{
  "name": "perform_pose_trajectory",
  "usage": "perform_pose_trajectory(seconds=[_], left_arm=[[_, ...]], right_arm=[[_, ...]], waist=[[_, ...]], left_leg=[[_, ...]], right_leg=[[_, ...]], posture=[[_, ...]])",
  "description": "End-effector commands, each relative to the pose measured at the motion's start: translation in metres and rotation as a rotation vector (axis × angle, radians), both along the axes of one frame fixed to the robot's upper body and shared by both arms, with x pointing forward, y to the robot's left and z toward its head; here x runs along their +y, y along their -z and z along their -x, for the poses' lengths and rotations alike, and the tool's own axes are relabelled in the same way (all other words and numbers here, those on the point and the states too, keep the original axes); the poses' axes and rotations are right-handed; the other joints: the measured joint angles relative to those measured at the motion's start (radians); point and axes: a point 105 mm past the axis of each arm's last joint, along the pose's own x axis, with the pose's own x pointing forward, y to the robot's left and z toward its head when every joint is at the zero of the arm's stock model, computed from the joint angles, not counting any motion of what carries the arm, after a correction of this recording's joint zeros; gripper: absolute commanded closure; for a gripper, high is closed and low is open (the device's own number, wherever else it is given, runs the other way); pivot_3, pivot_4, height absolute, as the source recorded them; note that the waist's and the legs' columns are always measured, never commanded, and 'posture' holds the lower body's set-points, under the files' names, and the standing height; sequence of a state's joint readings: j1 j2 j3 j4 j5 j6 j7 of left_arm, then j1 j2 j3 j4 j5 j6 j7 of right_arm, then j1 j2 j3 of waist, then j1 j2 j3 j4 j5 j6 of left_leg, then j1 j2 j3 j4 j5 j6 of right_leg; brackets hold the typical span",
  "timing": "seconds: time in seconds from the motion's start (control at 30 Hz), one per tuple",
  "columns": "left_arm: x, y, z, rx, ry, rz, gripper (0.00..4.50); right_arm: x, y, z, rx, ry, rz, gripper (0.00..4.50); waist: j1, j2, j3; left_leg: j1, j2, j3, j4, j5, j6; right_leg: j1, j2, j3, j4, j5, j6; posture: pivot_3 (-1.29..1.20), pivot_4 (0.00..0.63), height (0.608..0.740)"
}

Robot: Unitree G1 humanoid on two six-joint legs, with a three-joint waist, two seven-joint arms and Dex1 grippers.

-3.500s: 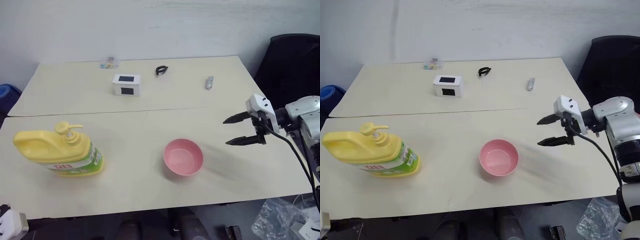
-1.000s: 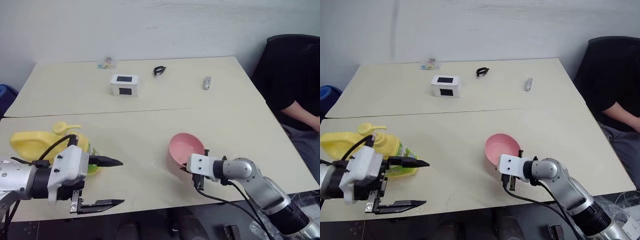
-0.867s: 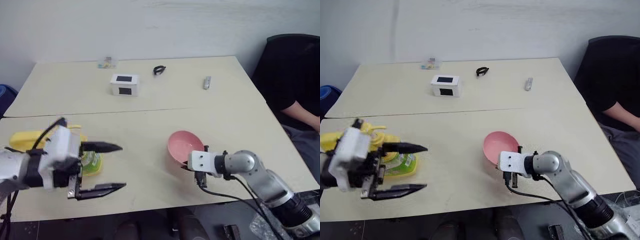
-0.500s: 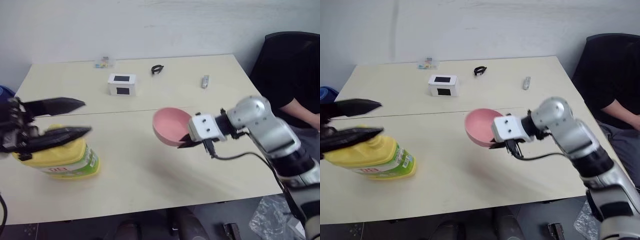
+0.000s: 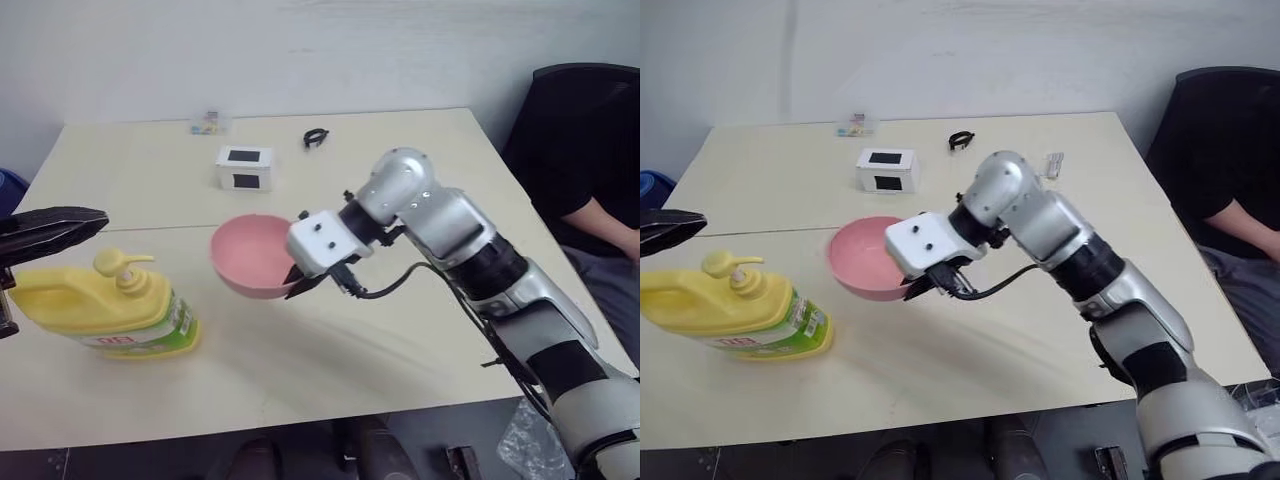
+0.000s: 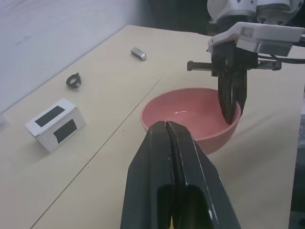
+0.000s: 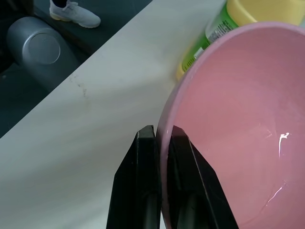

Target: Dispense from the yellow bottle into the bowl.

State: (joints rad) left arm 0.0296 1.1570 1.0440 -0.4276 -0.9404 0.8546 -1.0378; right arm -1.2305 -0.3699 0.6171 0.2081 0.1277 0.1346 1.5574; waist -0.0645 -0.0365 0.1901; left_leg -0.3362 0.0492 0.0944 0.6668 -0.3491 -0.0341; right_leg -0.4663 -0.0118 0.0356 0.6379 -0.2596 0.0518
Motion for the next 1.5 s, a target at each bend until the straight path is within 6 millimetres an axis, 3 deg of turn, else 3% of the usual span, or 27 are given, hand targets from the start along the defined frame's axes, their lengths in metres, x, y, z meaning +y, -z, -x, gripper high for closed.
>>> perform_pose_trajectory(seconds=[0.03, 0.5, 0.93, 1.5], left_arm=[[0.007, -0.003, 0.005, -0.051, -0.051, -0.022, 4.48], [0.024, 0.023, 0.001, -0.029, -0.144, -0.023, 4.48], [0.026, 0.042, -0.006, -0.012, -0.165, -0.045, 4.48], [0.020, 0.074, -0.014, 0.068, -0.134, -0.213, 4.48]], right_arm=[[0.016, -0.009, 0.005, -0.051, -0.071, 0.019, 4.50], [0.063, -0.029, 0.014, -0.076, -0.141, -0.020, 4.50], [0.077, -0.044, 0.025, -0.075, -0.194, -0.042, 4.50], [0.074, -0.031, 0.023, -0.123, -0.221, 0.001, 4.50]], waist=[[-0.008, 0.000, 0.000], [-0.040, -0.001, -0.001], [-0.051, -0.001, -0.001], [-0.050, -0.001, -0.001]], left_leg=[[0.000, 0.000, 0.000, 0.000, 0.000, 0.000], [0.000, 0.003, -0.005, 0.000, -0.001, -0.002], [0.000, 0.007, -0.017, 0.000, -0.001, -0.003], [0.002, 0.005, -0.019, -0.001, -0.001, -0.002]], right_leg=[[0.000, 0.000, 0.000, 0.000, 0.000, 0.000], [-0.001, -0.007, 0.001, 0.006, -0.003, -0.005], [0.000, -0.008, -0.002, 0.006, -0.004, -0.006], [0.001, -0.011, -0.003, 0.010, -0.004, -0.007]], posture=[[0.00, 0.150, 0.740], [0.00, 0.150, 0.740], [0.00, 0.150, 0.740], [0.00, 0.150, 0.740]])
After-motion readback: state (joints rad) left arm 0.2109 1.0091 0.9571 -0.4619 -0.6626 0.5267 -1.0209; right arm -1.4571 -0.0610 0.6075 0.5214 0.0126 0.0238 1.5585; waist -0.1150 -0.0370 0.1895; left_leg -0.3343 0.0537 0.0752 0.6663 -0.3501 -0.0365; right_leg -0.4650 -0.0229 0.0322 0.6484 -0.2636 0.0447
